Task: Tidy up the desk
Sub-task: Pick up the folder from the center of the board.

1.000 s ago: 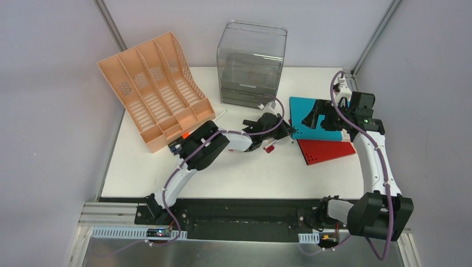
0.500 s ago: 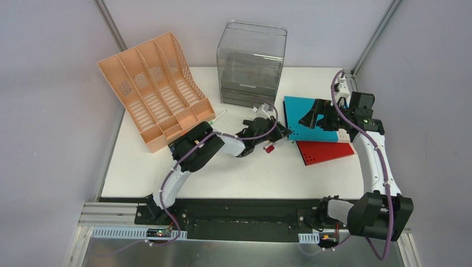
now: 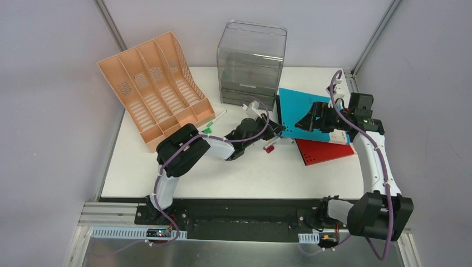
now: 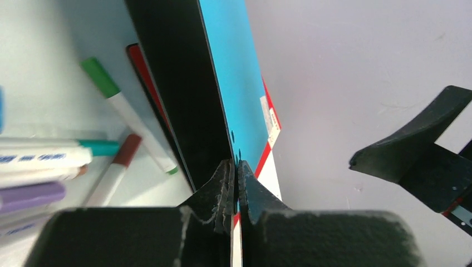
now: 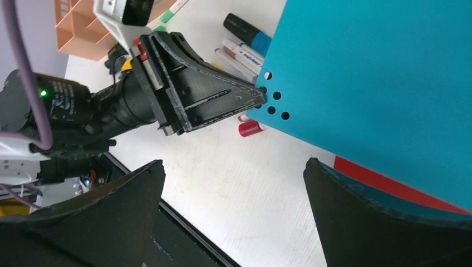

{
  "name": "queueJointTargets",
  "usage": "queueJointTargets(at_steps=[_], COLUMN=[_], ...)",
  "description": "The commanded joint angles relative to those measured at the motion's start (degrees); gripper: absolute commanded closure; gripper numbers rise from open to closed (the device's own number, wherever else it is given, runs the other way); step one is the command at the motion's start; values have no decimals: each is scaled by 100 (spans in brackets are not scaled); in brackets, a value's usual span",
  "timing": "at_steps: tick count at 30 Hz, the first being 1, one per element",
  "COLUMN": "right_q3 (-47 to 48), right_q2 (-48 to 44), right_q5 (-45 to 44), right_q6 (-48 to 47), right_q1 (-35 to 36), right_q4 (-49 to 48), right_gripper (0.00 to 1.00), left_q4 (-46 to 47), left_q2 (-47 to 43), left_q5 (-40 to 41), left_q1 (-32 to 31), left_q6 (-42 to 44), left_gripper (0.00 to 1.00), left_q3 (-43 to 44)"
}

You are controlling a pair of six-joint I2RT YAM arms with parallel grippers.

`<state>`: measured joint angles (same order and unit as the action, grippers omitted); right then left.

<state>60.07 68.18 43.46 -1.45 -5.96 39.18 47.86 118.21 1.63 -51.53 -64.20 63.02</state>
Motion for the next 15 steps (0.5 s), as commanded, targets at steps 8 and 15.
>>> queueJointTargets(at_steps=[8,15], right_q3=[94,46], right_q2=[29,55], right_q5=[296,855], right_q6=[-17,-693], right_q1=[24,52], right_q4=[-82,147], right_gripper=[0,0], left_q4=[637,520], left_q2=[-1163,-1465], left_q5=[319,136], left_q1=[227,447], left_q6=[175,28], left_gripper=[100,100], left_q3=[-1071,-1519])
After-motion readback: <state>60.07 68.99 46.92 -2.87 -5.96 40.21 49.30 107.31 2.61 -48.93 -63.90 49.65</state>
